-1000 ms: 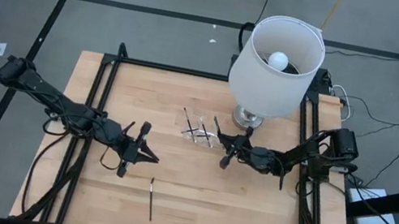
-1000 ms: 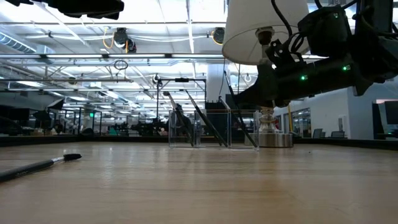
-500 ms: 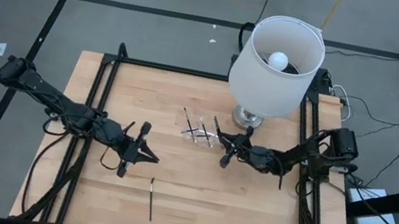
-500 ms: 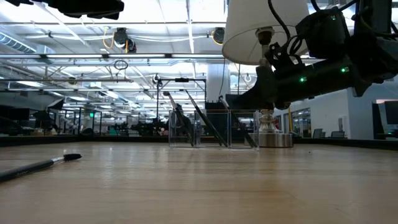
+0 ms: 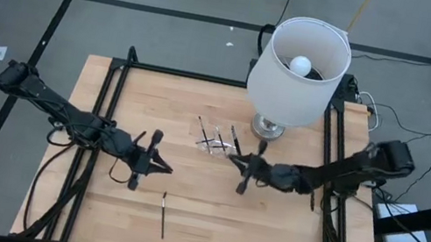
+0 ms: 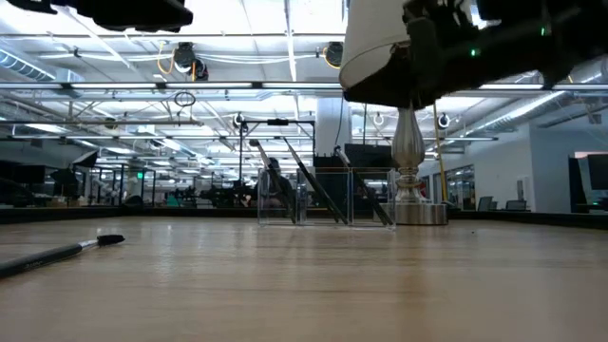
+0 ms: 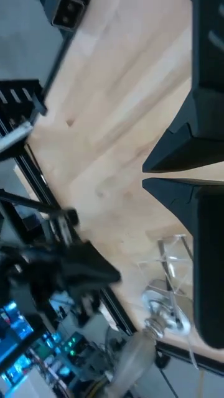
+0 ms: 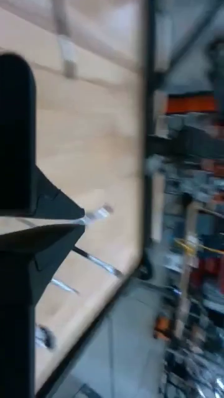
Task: Pick & Place Makeup Brushes
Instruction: Put the black brow brush into the transparent organizer
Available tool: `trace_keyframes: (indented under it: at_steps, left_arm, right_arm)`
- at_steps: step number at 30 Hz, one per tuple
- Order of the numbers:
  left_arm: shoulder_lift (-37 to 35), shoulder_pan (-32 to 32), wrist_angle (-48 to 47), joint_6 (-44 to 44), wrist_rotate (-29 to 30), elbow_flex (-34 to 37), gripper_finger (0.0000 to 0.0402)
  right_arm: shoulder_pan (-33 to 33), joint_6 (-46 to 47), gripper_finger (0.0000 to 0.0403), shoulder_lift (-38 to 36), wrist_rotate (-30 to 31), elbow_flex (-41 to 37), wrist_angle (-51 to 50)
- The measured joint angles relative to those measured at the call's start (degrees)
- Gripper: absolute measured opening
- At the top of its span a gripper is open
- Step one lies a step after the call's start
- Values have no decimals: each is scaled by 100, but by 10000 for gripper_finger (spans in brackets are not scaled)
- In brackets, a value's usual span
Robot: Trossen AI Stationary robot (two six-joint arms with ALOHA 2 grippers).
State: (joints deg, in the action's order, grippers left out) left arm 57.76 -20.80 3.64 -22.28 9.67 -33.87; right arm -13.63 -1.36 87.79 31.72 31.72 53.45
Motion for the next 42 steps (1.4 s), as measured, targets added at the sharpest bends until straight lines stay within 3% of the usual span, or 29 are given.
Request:
trace_keyframes:
  at_steps: [3,5,9,12,16,20,23,28,35,42]
  left_arm:
    - [0,50,-263,89,109,-2,35]
    - [0,96,-440,304,111,-2,35]
    - [0,111,-612,1159,-17,-2,35]
    - [167,5,-800,2140,-437,26,35]
    - [806,-484,-918,3386,-1007,153,35]
    - [1722,-1125,-608,4628,-1113,155,29]
    - [2209,-1632,-143,4704,-1088,29,6]
    - [2725,-2026,292,4949,-775,-243,4]
    - [3351,-2022,406,5259,-321,-245,3]
    - [3810,-1877,777,5239,-514,-240,5]
  right_arm:
    - [-359,184,5,-229,150,438,-1627]
    - [-550,412,4,-240,100,568,-2108]
    - [-981,446,2,-236,114,562,-2346]
    - [-1243,205,1,-238,104,562,-2461]
    - [-1376,-121,1,-236,123,562,-2509]
    - [-1388,-117,2,-236,121,562,-2629]
    - [-1383,-96,1,-236,147,560,-2612]
    - [-1385,-66,1,-236,147,560,-2293]
    - [-1375,-134,1,-236,150,558,-1702]
    - [-1373,-458,1,-236,150,556,-1471]
